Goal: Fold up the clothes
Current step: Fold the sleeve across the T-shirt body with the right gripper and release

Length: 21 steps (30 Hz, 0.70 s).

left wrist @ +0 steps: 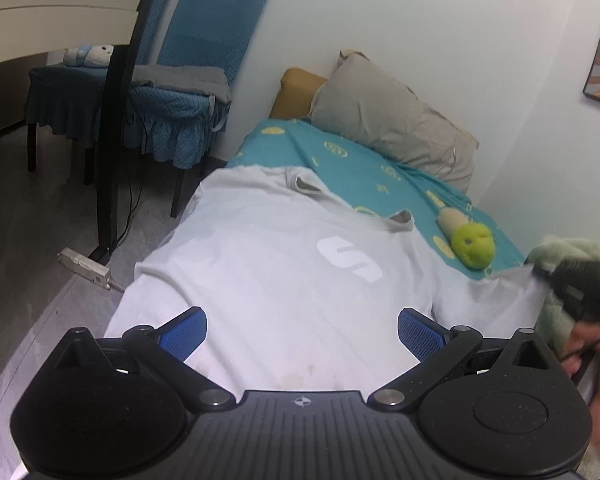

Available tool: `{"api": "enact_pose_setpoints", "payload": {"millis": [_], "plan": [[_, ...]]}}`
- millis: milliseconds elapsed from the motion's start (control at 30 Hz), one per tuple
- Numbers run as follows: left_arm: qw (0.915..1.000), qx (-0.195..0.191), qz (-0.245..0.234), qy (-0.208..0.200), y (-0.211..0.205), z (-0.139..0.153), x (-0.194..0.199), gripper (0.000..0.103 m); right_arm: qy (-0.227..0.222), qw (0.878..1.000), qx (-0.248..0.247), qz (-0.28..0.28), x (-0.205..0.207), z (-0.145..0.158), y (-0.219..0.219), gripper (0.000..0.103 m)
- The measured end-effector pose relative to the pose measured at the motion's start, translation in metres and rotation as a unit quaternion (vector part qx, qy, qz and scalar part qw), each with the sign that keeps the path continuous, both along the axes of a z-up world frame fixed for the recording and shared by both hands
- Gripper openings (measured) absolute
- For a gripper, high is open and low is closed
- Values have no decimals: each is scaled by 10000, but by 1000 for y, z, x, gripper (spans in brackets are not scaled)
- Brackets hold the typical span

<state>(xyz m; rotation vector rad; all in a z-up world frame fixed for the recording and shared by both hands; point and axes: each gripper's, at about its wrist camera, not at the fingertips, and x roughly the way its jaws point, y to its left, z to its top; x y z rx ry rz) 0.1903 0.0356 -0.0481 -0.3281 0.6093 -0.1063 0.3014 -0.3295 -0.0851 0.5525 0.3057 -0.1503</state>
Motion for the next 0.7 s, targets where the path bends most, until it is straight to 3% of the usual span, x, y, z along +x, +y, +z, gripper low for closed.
{"api": "enact_pose_setpoints", "payload": {"millis": [133,300,533,700], "plan": [[9999,-4,100,-124,9,9,-3,103,10,9984,-311,466,34,39,30,5],[9990,11,404,-196,31,17,-3,103,149,9913,-714,1100,92,58,98,5],[9956,101,935,-55,68,13,1,103,807,9760,-877,1823,168,12,180,5],[9952,272,932,98,66,4,10,103,1078,9701,-1047,1908,187,-36,192,7]]}}
